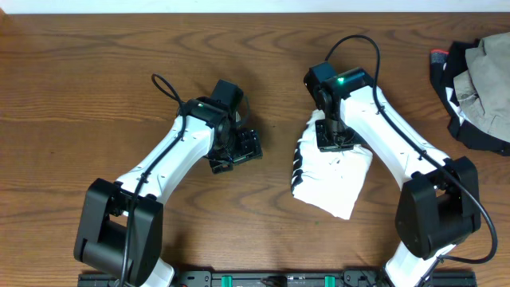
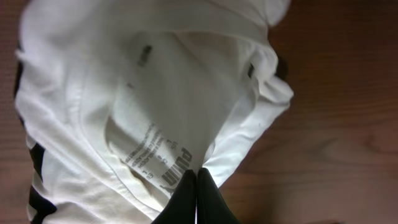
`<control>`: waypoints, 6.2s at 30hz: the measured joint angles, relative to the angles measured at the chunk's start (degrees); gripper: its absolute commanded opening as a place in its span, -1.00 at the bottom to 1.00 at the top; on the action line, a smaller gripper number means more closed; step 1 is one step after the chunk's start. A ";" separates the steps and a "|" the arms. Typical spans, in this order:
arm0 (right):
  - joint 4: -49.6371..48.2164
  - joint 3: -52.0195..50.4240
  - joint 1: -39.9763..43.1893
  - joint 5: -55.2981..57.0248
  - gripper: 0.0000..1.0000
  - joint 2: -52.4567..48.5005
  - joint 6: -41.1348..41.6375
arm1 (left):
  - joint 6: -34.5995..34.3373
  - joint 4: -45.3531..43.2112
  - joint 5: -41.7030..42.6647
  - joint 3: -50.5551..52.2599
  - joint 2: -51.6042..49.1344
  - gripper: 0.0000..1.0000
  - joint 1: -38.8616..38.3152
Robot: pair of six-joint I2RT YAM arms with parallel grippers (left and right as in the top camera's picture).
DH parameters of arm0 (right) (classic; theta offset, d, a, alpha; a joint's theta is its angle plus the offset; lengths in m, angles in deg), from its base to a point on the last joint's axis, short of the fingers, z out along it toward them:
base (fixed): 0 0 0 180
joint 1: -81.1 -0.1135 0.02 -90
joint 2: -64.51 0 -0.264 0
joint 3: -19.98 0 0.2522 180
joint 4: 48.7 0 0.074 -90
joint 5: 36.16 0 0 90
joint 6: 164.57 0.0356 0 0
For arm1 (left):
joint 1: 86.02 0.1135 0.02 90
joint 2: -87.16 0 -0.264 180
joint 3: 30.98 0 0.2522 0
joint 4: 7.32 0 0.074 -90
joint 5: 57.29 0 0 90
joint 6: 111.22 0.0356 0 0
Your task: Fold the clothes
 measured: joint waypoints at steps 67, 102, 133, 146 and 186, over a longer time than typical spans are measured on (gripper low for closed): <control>22.34 16.72 0.81 -7.61 -0.70 0.04 -0.98 | 6.01 -0.83 -2.97 0.00 4.22 0.35 -16.24; -3.02 -17.33 -7.06 -9.99 0.14 0.04 2.23 | 6.51 1.09 -3.02 0.00 4.22 0.36 -7.91; 15.23 -6.10 -8.85 -19.28 -0.59 0.37 -1.22 | 7.80 1.03 -3.04 0.00 4.22 0.36 -7.91; 13.92 -8.20 -11.72 -17.77 -0.79 0.39 2.60 | 7.82 1.07 -3.69 0.00 4.20 0.36 -7.91; -24.20 -25.97 7.63 -21.77 -0.62 6.01 3.41 | 9.31 1.68 -4.72 0.00 4.22 0.36 -6.29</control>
